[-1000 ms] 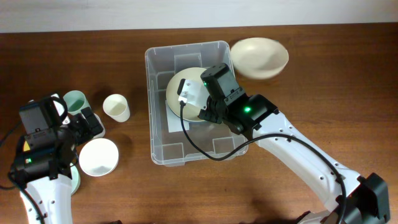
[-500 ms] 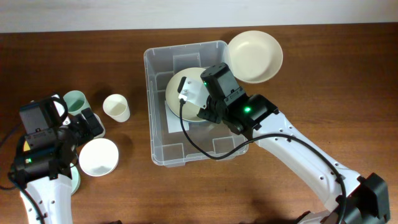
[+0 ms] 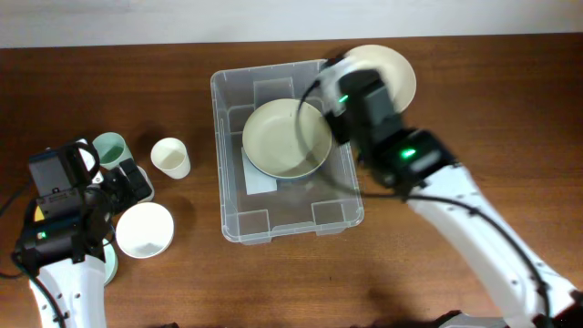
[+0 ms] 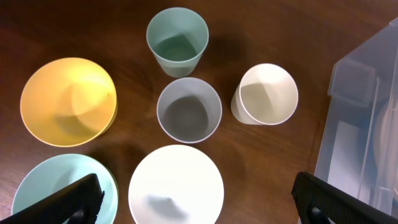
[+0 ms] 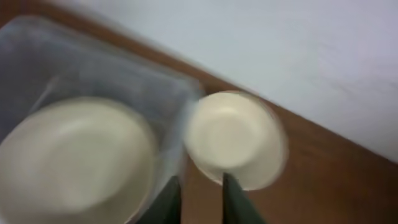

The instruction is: Pack container

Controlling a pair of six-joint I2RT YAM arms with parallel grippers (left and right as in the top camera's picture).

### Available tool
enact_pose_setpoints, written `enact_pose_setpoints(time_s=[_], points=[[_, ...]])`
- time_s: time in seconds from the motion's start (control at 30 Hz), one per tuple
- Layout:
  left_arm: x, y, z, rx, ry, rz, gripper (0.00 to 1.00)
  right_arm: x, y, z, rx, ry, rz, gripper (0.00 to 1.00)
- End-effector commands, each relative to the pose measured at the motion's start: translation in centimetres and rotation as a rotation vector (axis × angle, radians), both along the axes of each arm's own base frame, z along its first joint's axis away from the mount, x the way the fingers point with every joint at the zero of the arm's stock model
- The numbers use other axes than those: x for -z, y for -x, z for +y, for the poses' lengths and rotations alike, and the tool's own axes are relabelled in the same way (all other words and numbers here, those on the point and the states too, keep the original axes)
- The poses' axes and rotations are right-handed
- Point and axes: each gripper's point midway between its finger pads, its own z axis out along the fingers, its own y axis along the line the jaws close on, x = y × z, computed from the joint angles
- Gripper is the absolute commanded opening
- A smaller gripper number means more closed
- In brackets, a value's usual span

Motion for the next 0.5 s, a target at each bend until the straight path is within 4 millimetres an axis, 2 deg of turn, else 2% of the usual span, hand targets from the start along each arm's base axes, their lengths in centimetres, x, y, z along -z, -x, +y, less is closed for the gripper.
enact_pose_setpoints(time_s=[0.0, 0.03, 0.07, 0.1, 0.13, 0.17, 0.23, 0.3, 0.47], points=[[-0.7, -0.1, 0.0, -0.008, 0.011, -0.021, 0.99, -4.6, -1.2, -5.5, 0.199, -0.191, -0.072, 0.34], [-0.7, -0.1, 0.0, -0.008, 0.011, -0.021, 0.99, -5.2, -1.5, -7.1, 0.222, -0.222, -0.072, 0.41], [-0.7, -0.1, 0.0, -0.008, 0.011, -0.022, 0.99, -5.6, -1.7, -8.4, 0.253, -0.243, -0.075, 0.54], [-0.7, -0.1, 0.0, -0.008, 0.011, -0.021, 0.99, -6.2, -2.0, -10.0, 0.276, -0.257, -0.081, 0.80], [-0.7, -0.1, 0.0, -0.008, 0.011, -0.021, 0.99, -6.7, -2.3, -11.4, 0.296, -0.268, -0.087, 0.92], [-0.7, -0.1, 0.0, -0.008, 0.011, -0.021, 0.99, -7.1, -2.5, -12.4, 0.310, -0.277, -0.089, 0.99], [-0.7, -0.1, 0.0, -0.008, 0.011, -0.021, 0.99, -7.6, -3.0, -13.9, 0.327, -0.291, -0.079, 0.99], [-0.7, -0.1, 0.0, -0.008, 0.011, -0.022, 1.00, -7.2, -4.3, -15.1, 0.330, -0.313, -0.028, 0.99], [-0.7, -0.1, 0.0, -0.008, 0.011, -0.022, 0.99, -2.8, -8.0, -15.1, 0.301, -0.362, 0.143, 0.99]])
